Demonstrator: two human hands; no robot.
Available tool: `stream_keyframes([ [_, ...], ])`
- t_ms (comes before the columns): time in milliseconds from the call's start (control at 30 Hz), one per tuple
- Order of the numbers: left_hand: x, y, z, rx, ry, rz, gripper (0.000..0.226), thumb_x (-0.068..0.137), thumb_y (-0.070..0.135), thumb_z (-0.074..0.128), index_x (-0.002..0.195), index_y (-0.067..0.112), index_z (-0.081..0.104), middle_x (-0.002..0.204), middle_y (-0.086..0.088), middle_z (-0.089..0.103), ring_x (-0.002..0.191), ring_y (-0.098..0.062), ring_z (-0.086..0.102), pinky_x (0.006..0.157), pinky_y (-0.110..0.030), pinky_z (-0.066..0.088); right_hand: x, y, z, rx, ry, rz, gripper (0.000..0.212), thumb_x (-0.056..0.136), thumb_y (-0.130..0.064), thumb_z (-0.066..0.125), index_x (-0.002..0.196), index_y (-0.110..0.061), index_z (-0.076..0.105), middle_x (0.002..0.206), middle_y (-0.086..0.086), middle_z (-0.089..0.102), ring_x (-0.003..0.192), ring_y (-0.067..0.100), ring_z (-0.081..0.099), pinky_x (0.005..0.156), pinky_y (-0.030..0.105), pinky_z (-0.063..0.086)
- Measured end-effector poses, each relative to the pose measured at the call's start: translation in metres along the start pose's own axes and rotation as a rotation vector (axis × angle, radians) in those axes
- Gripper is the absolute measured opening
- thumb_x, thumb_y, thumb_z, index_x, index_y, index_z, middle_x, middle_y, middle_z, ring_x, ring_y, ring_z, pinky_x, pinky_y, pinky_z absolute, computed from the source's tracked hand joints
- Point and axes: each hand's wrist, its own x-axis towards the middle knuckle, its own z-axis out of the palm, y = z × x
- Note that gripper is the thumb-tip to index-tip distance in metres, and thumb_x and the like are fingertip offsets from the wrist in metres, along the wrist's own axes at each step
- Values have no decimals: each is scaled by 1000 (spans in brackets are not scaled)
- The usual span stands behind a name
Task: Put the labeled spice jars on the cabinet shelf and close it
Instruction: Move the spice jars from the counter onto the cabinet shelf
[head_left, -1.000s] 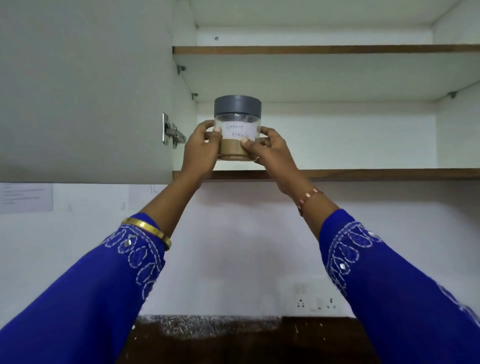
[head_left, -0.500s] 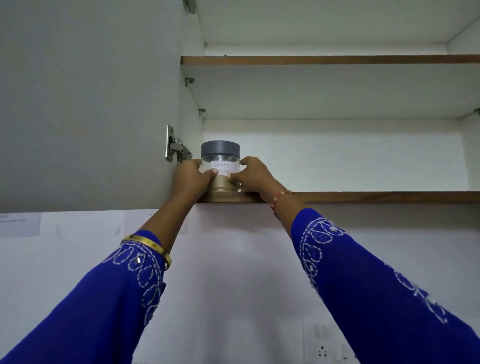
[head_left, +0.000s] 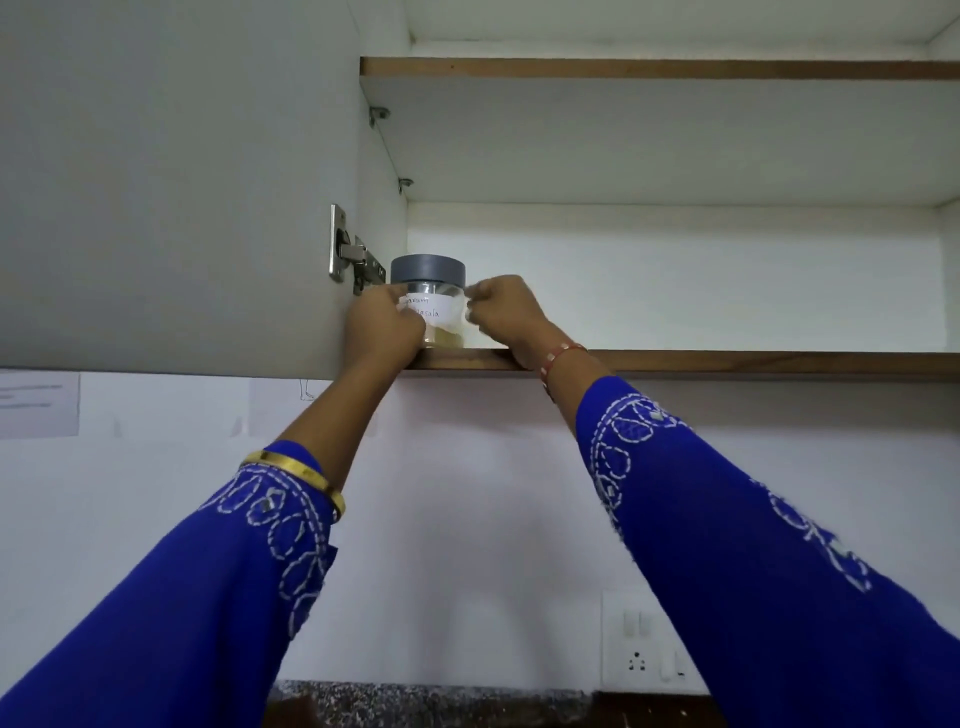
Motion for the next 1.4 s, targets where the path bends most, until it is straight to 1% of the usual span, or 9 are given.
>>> stream_keyframes([
  [100,-30,1,-7,-186,69,61,42,87,-1,42,124,8,58,126,-9,61,116,-20,56,89,-18,40,-34,-2,-7,107,113,-104,36,86,1,54,122,0,60,125,15,62,116,22,57,103,29,43],
  [233,-86,3,-12,-327,98,108,35,88,-1,45,118,7,62,119,-5,65,109,-11,58,90,-11,43,-102,7,-11,104,134,-199,36,87,-6,58,123,-7,60,114,2,66,88,7,60,87,14,44],
  [333,-136,4,-12,-405,38,68,31,91,3,48,117,9,63,112,0,65,104,-6,58,86,-3,42,-163,21,-16,163,124,-189,35,86,-6,60,121,-4,61,107,-4,68,100,5,61,91,14,45],
  [533,-247,-3,-6,-490,-85,-94,27,93,7,49,116,11,63,118,-2,65,109,-12,61,95,-18,48,-278,57,-35,174,124,23,37,89,-9,59,126,-10,58,132,5,58,124,15,54,107,24,41],
  [700,-326,-9,2,-533,-229,-179,27,92,5,49,114,9,64,114,-2,66,109,-13,62,95,-19,49,-357,92,-50,206,134,237,34,88,-6,59,122,-8,61,125,5,63,119,13,57,105,27,44],
  [833,-382,-12,11,-543,-349,-227,27,90,-1,49,112,3,64,109,0,64,106,-11,61,93,-16,48,-411,109,-57,198,135,371,33,87,-1,59,120,-1,60,115,1,63,101,4,60,89,7,47],
  [967,-443,-23,19,-550,-498,-336,28,90,-1,50,114,3,63,107,0,65,106,-11,60,97,-23,48,-467,125,-62,168,85,508,36,86,1,59,122,2,58,118,8,63,100,7,59,88,11,48],
  [1167,-543,-45,13,-465,-750,-564,28,91,2,50,115,5,63,114,-3,64,108,-16,60,100,-34,48,-566,152,-74,34,-281,818,44,83,-14,67,125,-9,57,125,8,63,111,14,60,99,35,49],
  [1400,-614,-77,11,-345,-937,-849,28,89,1,51,113,7,64,115,-11,67,104,-20,63,97,-35,50,-620,140,-61,-320,-964,944,84,71,-28,79,142,-19,35,139,2,46,116,15,49,86,19,36],
])
